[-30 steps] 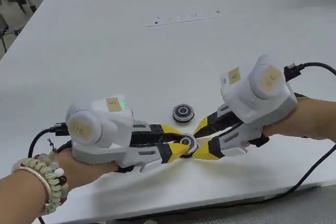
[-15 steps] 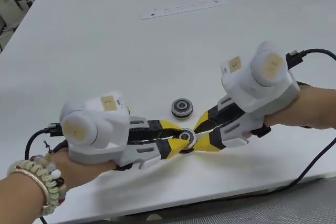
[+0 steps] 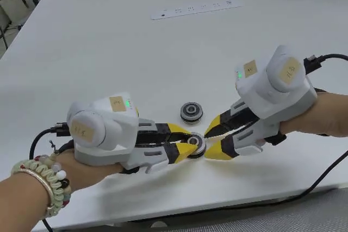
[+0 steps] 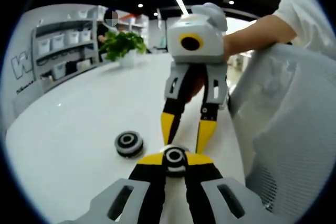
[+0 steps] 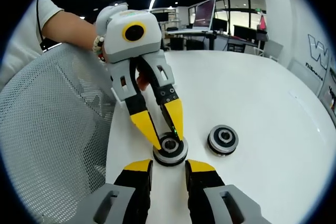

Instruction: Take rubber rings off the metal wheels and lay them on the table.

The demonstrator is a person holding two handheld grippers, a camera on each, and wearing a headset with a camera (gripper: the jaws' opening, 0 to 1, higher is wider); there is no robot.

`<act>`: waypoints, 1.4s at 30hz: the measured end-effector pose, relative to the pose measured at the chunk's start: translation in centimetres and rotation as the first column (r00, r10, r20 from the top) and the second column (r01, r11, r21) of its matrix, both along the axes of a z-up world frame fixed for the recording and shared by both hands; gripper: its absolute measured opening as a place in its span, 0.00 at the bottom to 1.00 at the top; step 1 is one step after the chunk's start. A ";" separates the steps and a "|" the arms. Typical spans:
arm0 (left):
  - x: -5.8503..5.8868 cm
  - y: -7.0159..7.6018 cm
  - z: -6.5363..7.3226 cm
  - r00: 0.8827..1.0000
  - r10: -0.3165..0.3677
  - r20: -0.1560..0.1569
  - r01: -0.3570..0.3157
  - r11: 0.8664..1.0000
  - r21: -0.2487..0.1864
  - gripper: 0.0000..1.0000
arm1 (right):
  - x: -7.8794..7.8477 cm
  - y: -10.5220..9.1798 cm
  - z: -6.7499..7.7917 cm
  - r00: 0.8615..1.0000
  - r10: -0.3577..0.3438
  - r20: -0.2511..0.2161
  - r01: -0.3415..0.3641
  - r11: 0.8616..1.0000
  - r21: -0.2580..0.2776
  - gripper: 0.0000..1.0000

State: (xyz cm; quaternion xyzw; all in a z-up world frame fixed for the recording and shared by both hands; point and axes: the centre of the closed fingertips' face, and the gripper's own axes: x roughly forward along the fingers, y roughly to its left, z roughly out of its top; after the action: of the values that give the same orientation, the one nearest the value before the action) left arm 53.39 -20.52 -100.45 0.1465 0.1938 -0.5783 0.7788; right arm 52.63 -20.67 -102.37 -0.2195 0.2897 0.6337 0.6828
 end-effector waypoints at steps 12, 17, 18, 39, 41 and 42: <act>0.0 0.0 0.0 1.000 -0.001 0.000 0.001 1.000 0.000 0.13 | 0.5 0.2 0.0 0.999 -0.033 -0.020 0.033 0.999 0.021 0.19; 0.0 0.0 0.0 1.000 -0.001 0.000 0.001 1.000 0.000 0.13 | 0.4 0.2 0.0 0.999 -0.033 -0.025 0.033 0.999 0.012 0.18; 0.0 0.0 0.0 1.000 0.000 0.000 0.000 1.000 0.000 0.13 | 0.4 0.1 0.0 0.999 -0.035 -0.031 0.035 0.999 0.012 0.17; 0.0 -0.1 0.0 1.000 0.001 0.000 -0.001 1.000 0.002 0.13 | 0.3 -0.6 0.1 0.983 -0.109 -0.146 0.113 0.993 0.021 0.02; 0.0 -0.1 0.0 1.000 0.001 0.000 -0.001 1.000 0.002 0.13 | 0.2 -0.6 0.1 0.982 -0.114 -0.150 0.119 0.993 0.019 0.01; 0.0 -0.1 0.0 1.000 0.001 0.000 -0.001 1.000 0.002 0.13 | 0.2 -0.6 0.1 0.983 -0.114 -0.145 0.118 0.993 0.017 0.01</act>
State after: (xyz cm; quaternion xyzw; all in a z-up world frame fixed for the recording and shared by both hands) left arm 53.40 -20.59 -100.41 0.1473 0.1946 -0.5777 0.7789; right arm 52.79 -21.27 -102.24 -0.1474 0.3425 0.6107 0.6985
